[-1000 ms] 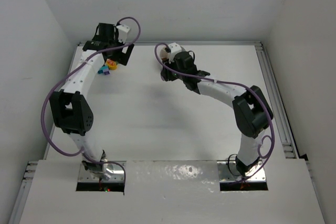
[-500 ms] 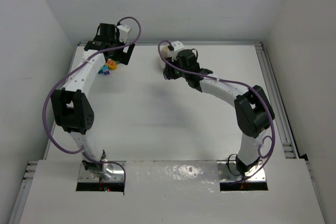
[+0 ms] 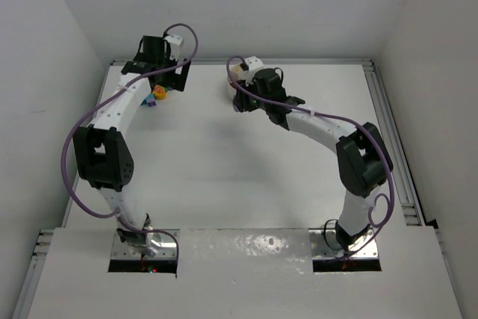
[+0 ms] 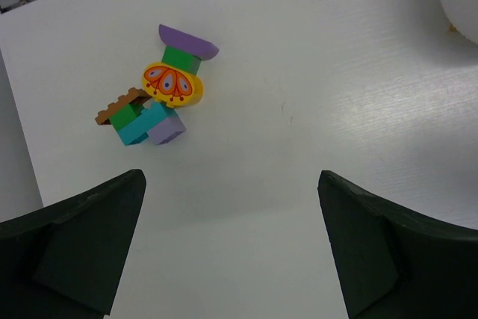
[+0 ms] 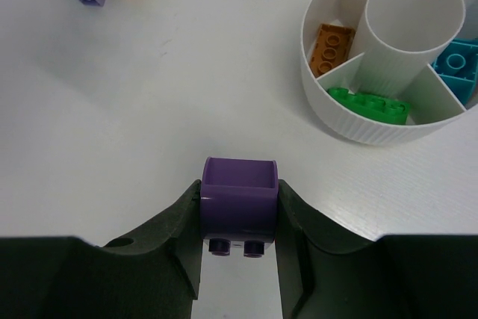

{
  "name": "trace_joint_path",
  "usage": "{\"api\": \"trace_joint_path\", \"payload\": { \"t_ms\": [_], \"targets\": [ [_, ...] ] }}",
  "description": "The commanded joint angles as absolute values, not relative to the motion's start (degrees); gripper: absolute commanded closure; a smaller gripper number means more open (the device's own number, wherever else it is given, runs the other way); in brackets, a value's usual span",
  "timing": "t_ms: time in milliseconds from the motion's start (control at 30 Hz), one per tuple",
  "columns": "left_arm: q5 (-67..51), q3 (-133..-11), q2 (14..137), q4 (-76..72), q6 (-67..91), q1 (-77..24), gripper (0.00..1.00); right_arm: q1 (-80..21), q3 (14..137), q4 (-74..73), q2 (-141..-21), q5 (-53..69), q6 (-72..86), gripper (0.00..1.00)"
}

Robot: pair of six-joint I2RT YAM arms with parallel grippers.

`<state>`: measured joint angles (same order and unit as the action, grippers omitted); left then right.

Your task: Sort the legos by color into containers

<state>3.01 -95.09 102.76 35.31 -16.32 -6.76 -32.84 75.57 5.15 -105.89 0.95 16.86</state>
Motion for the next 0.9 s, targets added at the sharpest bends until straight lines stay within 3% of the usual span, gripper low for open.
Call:
{"api": "trace_joint_path", "payload": {
  "t_ms": [0, 233, 867],
  "targets": [
    [7.29, -93.0, 99.59, 30.94, -11.87, -7.21, 0.0, -31.47, 77.87, 5.63, -101.43, 1.58, 16.61, 1.0],
    [9.41, -82.72, 92.38, 27.33, -9.85, -5.1, 0.01, -29.71, 79.19, 4.93, -99.67, 0.97, 17.49, 1.0],
    [4.57, -75.85, 88.68, 21.54, -15.91, -4.39, 0.01, -29.44, 77.43, 4.49, -100.28, -0.45, 15.12, 1.0]
  ]
}}
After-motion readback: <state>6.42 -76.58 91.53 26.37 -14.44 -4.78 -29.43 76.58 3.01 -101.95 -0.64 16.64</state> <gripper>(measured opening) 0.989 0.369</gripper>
